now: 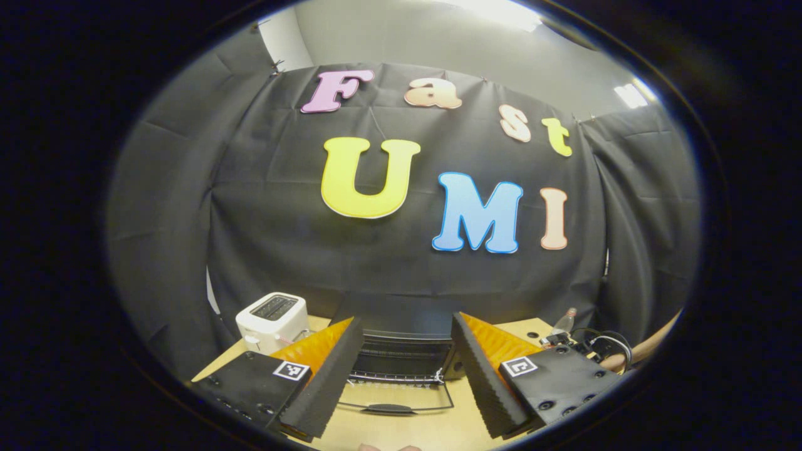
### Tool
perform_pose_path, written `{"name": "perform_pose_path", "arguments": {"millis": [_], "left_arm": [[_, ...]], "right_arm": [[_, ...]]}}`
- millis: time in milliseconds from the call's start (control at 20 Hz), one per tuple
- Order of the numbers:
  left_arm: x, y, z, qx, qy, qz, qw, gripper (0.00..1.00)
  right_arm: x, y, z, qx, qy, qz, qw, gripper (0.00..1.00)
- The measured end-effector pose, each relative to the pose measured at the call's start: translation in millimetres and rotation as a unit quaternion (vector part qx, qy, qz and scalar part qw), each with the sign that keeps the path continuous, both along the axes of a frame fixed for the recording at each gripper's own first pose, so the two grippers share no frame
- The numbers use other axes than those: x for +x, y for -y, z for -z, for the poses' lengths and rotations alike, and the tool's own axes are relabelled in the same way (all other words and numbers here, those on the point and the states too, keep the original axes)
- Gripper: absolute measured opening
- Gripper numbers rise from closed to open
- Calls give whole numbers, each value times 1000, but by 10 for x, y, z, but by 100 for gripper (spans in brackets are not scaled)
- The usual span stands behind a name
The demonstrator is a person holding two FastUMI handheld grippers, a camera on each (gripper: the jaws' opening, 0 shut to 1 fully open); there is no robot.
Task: Open the electric oven with the left hand, put the food in, and close the electric oven.
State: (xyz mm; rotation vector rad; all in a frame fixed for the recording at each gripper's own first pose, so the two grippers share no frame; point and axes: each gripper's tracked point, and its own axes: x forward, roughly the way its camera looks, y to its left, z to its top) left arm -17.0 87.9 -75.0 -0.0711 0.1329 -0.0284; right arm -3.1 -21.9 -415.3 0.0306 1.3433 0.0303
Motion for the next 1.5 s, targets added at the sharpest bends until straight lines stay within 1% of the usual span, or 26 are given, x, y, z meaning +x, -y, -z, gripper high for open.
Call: {"name": "perform_pose_path", "arguments": {"millis": [50,150,200,250,300,400,450,500,550,600,650,750,800,850,900,950,1000,1100,1250,1300,1350,1500], "left_arm": [[-6,-12,0,1,0,0,1000,96],[-43,-59,-13,2,0,-3,1000,95],[-60,-65,-8,0,-2,-4,1000,95],[-71,-74,1,-2,-3,-6,1000,95],[-72,-88,2,-4,-4,-7,1000,92],[-85,-103,44,-6,-11,-9,1000,100],[-78,-105,55,-5,-13,-10,1000,92],[-80,-93,46,-5,-14,-9,1000,92],[-72,-67,43,-6,-13,-8,1000,96],[-72,-52,36,-6,-13,-6,1000,91],[-65,-37,48,-4,-14,-5,1000,96],[-44,-30,21,0,-12,-3,1000,96],[-25,-26,-1,1,-10,-3,1000,91],[-21,-21,-17,1,-8,-3,1000,95],[1,-12,-37,1,-6,-3,1000,91],[4,-15,-44,1,-5,-2,1000,91],[13,-19,-65,2,-3,-2,1000,95],[39,-21,-86,4,1,2,1000,96],[57,-73,-115,8,7,9,1000,96],[69,-109,-128,9,9,10,1000,91],[68,-159,-130,10,11,9,1000,100],[57,-331,-119,10,13,4,1000,100]], "right_arm": [[-1,-24,18,27,-1,21,999,1],[-17,-26,14,91,-3,66,994,1],[-23,-38,-1,128,-3,90,988,1],[-45,-50,10,164,-5,109,980,0],[-61,-69,20,199,-8,130,971,1],[-86,-95,24,260,-7,171,950,0],[-111,-104,21,284,-7,186,941,1],[-121,-120,19,305,-3,198,931,1],[-164,-116,13,324,1,208,923,1],[-171,-122,19,338,4,219,915,1],[-184,-140,28,350,6,228,909,1],[-207,-154,32,362,15,237,902,1],[-211,-160,30,365,17,240,899,1],[-224,-173,30,366,17,243,898,1],[-228,-183,11,368,21,244,897,1],[-240,-187,-25,370,24,244,896,1],[-262,-206,-99,375,31,242,894,1],[-377,-294,-315,390,41,229,891,1],[-430,-626,-615,406,50,209,888,1],[-422,-744,-690,406,57,207,888,1],[-408,-890,-759,408,63,203,888,0],[-369,-1387,-913,428,69,201,878,1]]}}
